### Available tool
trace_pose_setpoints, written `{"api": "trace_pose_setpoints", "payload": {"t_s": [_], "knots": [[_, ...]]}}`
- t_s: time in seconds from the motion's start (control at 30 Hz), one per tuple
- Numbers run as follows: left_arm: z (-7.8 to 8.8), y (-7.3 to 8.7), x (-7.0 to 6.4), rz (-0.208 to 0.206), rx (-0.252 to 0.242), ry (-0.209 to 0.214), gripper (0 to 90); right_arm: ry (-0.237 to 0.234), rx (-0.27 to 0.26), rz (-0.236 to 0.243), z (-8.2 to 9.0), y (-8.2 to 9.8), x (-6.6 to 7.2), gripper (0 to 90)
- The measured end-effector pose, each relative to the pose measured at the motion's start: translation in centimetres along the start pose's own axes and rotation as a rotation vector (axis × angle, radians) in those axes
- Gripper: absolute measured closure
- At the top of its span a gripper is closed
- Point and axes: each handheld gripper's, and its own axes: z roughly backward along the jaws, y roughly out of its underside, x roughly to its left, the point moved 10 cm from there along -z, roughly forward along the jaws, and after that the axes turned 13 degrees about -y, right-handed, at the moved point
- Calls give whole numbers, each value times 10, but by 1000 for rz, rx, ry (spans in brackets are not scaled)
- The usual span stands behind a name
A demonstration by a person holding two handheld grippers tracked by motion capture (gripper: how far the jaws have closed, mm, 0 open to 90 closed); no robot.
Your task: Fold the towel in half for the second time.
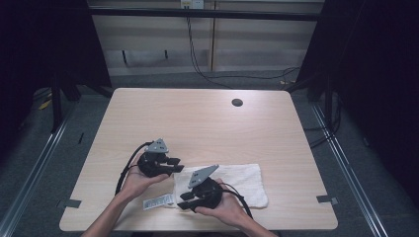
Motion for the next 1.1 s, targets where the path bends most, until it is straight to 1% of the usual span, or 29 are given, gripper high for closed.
{"api": "trace_pose_setpoints", "payload": {"t_s": [0.03,0.1,0.13,0.17,0.2,0.23,0.27,0.3,0.33,0.37,0.43,0.5,0.53,0.6,0.63,0.7,0.73,0.77,0.8,0.97,1.0,1.03,1.07,1.1], "knots": [[0,0,0,6,0,0,649,-4,0,0,-4,-1,1,689],[0,1,1,6,1,0,638,-16,15,15,-11,-1,1,682],[0,2,2,10,3,-1,636,5,28,18,-14,0,-1,661],[0,3,3,13,3,4,634,1,27,22,-17,0,-2,656],[-1,3,3,10,5,2,633,5,26,26,-19,1,-3,625],[-1,4,3,14,11,-1,632,21,29,32,-19,1,-5,604],[-1,5,4,10,13,-1,627,33,38,33,-21,4,-6,602],[-1,5,5,21,8,-5,619,34,41,34,-22,5,-5,601],[-1,6,6,24,13,-14,608,53,25,53,-23,5,-4,606],[-1,6,8,25,12,-19,606,69,30,56,-24,6,-3,611],[0,6,11,43,5,-24,599,99,33,82,-25,6,-3,646],[2,4,16,62,-7,-37,587,125,26,84,-25,6,-5,701],[2,5,17,65,-6,-44,581,129,22,86,-24,6,-6,732],[1,6,19,77,-5,-43,569,141,25,93,-24,6,-7,761],[0,7,20,79,1,-45,567,145,26,94,-24,6,-7,776],[-5,11,19,82,15,-28,557,143,23,78,-23,6,-9,813],[-7,13,18,74,29,-32,553,135,21,69,-22,6,-10,824],[-8,15,16,71,34,-14,553,127,18,62,-22,5,-11,829],[-8,16,16,67,37,-11,553,122,12,49,-22,5,-11,832],[-13,19,11,50,58,2,553,124,17,41,-22,5,-12,836],[-14,20,10,45,64,10,557,122,16,35,-22,5,-11,837],[-15,20,9,45,66,4,562,123,13,40,-22,5,-12,837],[-16,22,9,37,78,1,565,126,16,38,-22,5,-11,837],[-18,23,8,35,83,6,565,124,16,39,-22,5,-12,837]]}}
